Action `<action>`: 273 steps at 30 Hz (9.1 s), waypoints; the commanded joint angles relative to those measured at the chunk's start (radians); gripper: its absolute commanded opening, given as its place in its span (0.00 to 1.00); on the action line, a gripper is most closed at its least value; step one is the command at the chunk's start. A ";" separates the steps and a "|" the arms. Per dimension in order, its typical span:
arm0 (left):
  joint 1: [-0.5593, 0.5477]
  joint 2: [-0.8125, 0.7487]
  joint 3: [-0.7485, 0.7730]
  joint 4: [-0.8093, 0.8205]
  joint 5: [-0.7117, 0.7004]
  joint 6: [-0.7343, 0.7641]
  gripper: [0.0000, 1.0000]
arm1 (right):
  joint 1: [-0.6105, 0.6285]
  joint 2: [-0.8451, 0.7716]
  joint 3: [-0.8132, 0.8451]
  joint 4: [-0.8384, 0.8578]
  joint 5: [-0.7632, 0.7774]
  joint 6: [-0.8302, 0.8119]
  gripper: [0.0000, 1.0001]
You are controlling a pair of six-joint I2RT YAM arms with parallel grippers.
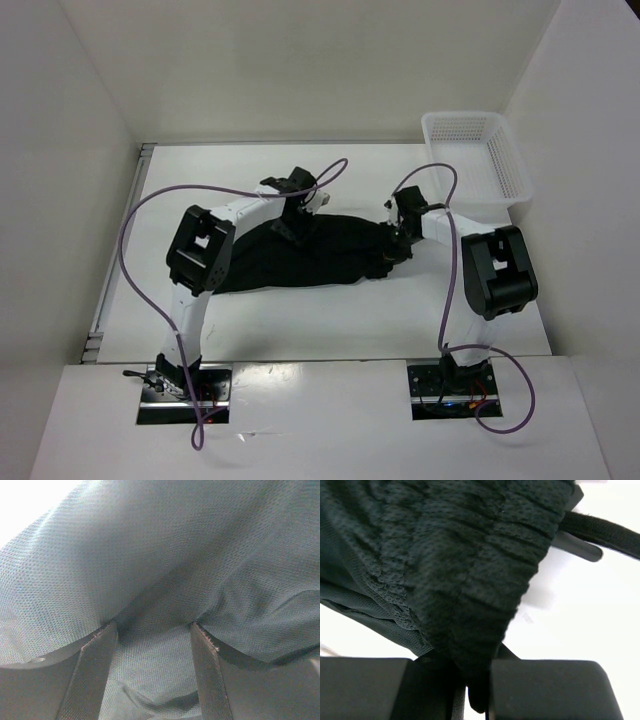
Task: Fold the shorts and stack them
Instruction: Fold the shorts
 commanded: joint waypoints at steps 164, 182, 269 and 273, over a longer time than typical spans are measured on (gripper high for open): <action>0.085 0.051 0.168 -0.116 0.281 0.004 0.73 | 0.188 0.027 0.241 0.175 0.326 -0.636 0.53; 0.117 -0.125 0.237 -0.182 0.306 0.004 0.00 | 0.188 0.139 0.214 0.168 0.205 -0.678 0.61; 0.344 0.117 0.479 -0.112 0.493 0.004 1.00 | 0.246 -0.071 0.159 0.101 0.274 -0.802 0.83; 0.326 -0.038 0.370 -0.055 0.424 0.004 1.00 | 0.246 -0.082 0.178 0.070 0.185 -0.762 0.83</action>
